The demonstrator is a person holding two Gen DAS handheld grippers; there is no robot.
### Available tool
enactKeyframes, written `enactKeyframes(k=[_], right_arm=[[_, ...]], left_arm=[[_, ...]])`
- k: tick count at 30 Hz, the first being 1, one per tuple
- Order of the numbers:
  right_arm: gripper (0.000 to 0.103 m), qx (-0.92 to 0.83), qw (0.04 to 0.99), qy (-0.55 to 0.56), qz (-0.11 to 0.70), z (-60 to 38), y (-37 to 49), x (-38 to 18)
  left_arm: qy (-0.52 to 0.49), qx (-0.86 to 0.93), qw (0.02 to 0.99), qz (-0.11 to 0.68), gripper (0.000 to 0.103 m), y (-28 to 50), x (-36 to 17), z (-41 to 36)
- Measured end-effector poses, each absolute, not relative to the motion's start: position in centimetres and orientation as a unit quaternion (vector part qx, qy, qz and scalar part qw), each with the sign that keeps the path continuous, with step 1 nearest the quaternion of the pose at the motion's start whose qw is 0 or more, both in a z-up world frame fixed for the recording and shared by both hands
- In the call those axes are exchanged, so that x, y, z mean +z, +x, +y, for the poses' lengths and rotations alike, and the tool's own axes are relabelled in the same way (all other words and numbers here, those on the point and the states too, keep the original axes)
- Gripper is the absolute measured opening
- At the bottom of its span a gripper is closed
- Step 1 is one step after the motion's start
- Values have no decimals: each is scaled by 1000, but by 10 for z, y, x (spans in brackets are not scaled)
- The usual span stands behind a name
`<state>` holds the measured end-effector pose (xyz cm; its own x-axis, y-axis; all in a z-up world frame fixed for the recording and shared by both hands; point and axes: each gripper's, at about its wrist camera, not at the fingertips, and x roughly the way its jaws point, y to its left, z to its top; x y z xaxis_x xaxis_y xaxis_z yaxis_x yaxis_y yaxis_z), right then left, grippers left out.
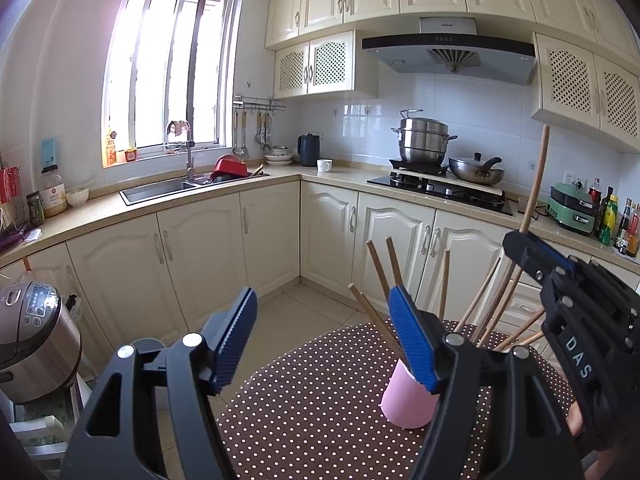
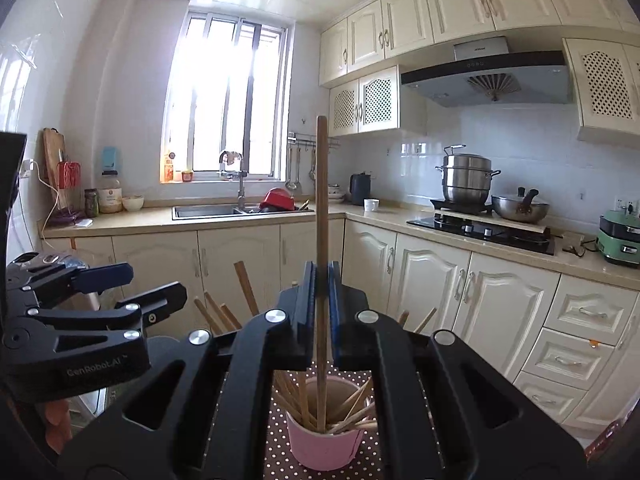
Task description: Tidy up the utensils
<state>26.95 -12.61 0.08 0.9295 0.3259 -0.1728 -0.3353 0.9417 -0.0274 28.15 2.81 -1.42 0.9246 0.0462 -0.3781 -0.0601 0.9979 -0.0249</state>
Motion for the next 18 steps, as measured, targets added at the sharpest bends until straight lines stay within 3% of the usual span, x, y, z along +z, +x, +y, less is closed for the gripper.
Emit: enactKeyframes(k=[18], right_arm=[[7, 168, 974, -28, 151, -130, 274, -43]], left_arm=[[-11, 27, 973, 227, 68, 282, -38, 31]])
